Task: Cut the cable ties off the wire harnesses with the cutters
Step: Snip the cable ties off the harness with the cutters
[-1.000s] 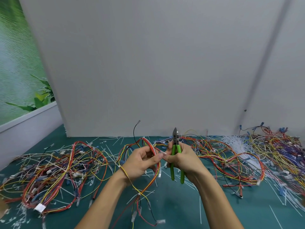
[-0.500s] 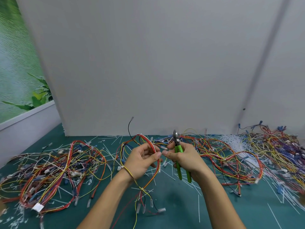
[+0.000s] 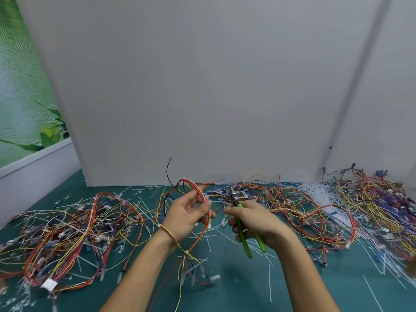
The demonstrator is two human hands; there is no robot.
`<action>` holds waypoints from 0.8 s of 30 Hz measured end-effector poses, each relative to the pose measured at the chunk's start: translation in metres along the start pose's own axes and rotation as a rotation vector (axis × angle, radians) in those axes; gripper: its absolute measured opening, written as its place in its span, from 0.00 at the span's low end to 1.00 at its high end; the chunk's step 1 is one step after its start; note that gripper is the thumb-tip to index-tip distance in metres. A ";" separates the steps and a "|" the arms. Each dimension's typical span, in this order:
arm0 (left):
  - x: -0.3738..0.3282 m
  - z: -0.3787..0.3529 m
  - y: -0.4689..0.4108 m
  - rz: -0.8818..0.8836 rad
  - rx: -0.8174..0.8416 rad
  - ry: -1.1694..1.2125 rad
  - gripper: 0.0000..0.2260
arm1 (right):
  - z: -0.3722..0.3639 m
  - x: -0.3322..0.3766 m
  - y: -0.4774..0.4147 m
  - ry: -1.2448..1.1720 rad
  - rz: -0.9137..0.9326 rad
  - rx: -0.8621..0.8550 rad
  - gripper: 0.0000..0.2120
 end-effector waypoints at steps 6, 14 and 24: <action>-0.005 0.006 -0.001 -0.036 -0.062 0.020 0.12 | -0.002 0.003 0.013 0.247 -0.018 0.127 0.11; -0.006 0.010 -0.002 -0.062 -0.092 -0.020 0.18 | -0.006 0.012 0.026 0.369 0.057 0.271 0.10; -0.008 0.009 -0.003 -0.081 -0.057 -0.008 0.21 | -0.013 0.017 0.027 0.350 0.121 0.268 0.10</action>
Point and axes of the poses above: each hand's wrist, its own y-axis away from the middle knuckle, its own z-axis out of the back of the hand, x = y × z, the point moved 5 cm from there along -y, towards the middle knuckle, and after that the axes turned 1 degree about x, right-handed, at the moved point
